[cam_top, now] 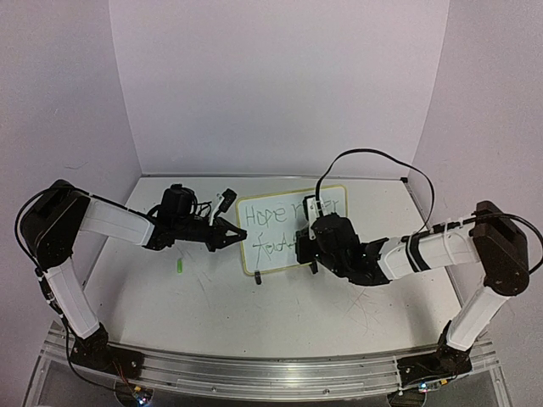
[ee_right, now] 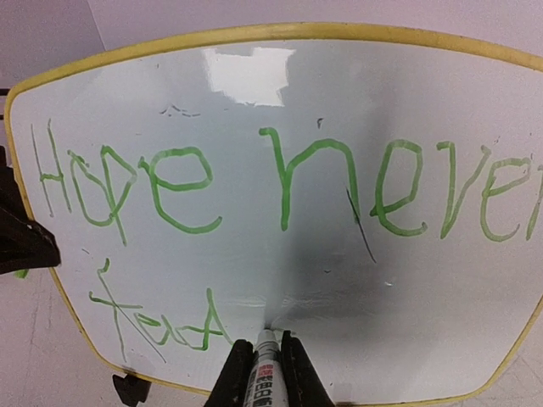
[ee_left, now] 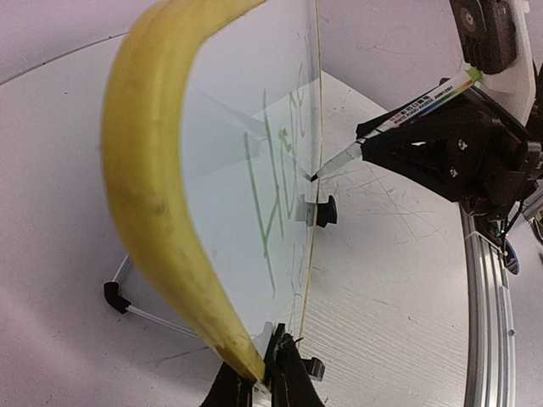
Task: Write a sentence on the whiteboard
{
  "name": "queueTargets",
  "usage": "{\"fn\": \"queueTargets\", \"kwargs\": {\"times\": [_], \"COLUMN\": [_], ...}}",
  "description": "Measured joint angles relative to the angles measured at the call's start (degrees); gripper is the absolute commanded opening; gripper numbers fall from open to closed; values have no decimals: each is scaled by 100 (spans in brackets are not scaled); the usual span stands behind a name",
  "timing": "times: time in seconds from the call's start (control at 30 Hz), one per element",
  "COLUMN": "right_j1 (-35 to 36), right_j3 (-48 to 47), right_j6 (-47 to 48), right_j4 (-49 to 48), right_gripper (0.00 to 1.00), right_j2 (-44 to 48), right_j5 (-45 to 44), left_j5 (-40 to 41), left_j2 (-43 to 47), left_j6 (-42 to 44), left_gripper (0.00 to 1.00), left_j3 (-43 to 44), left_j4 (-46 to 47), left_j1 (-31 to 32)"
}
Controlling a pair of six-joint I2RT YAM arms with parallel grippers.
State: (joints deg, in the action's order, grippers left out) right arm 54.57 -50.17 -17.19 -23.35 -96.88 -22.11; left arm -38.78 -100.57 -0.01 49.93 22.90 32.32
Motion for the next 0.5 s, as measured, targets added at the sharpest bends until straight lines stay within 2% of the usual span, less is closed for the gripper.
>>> {"fn": "queueTargets", "kwargs": {"times": [0.5], "right_j1": [24], "right_j3": [-9], "right_j6": [-139], "right_j4": [-20], "right_gripper": [0], "right_j2": [-126], "right_j5": [196], "left_j5": [39], "left_j2": [0], "left_j6": [-4], "left_gripper": [0], "left_j3": [0], "left_j4": [-9], "left_j1": [0]}}
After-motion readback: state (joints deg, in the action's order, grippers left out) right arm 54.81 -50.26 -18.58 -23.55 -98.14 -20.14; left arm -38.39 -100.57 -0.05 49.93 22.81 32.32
